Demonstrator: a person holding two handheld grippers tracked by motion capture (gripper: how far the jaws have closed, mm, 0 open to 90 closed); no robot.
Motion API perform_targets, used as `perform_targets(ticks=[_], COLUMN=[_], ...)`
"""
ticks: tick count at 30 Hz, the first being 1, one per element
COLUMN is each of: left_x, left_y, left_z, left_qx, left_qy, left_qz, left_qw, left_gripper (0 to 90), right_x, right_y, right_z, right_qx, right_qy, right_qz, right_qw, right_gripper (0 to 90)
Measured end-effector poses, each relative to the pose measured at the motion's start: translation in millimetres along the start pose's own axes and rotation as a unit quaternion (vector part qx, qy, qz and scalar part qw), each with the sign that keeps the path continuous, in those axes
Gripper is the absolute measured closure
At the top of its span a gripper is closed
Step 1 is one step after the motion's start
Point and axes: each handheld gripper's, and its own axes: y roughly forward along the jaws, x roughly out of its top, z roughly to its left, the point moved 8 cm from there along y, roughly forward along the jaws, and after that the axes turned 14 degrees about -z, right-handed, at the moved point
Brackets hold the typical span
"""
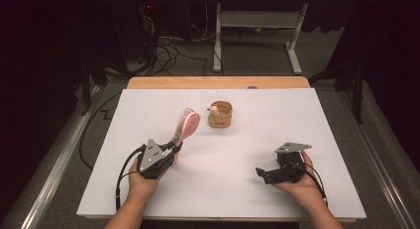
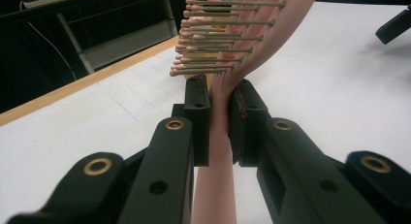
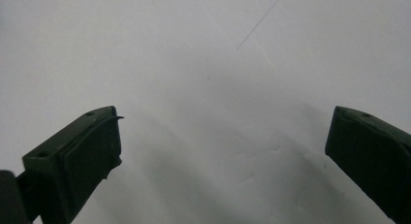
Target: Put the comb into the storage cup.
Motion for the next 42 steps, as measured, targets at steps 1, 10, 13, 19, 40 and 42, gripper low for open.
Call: perform_targets(ticks=[1,10,13,19,40,42], left_x=[0.0,0.6,0.6,1.4,7.1,7.5], left_y=[-0.1,0.0,0.3,1.0,2.7,2.6], left_z=[-0.1,-1.9,-3.5,-5.7,-16.5,-17.0], left_qx=[-0.001,-0.007,-0.008,-0.013,-0.024,-0.023], left_qy=[-0.001,-0.014,-0.019,-0.029,-0.019,-0.017], left_qz=[0.000,-0.005,-0.007,-0.009,-0.020,-0.020], left_qw=[1.0000,0.9999,0.9998,0.9994,0.9993,0.9994], left_gripper=[80.5,80.5,80.5,80.5,80.5,80.5], right_x=[0.4,4.3,5.4,9.6,23.9,25.4], right_y=[0.3,1.3,1.0,-2.9,-4.8,-3.1], right_z=[-0.4,0.8,2.8,6.9,20.1,23.9], right_qx=[0.001,-0.001,-0.002,-0.002,0.023,0.027], right_qy=[0.001,0.006,0.002,-0.003,-0.013,-0.010], right_qz=[-0.006,-0.058,-0.075,-0.118,-0.189,-0.189], right_qw=[1.0000,0.9983,0.9972,0.9930,0.9815,0.9816], right_gripper=[0.5,0.5,0.5,0.5,0.9,0.7])
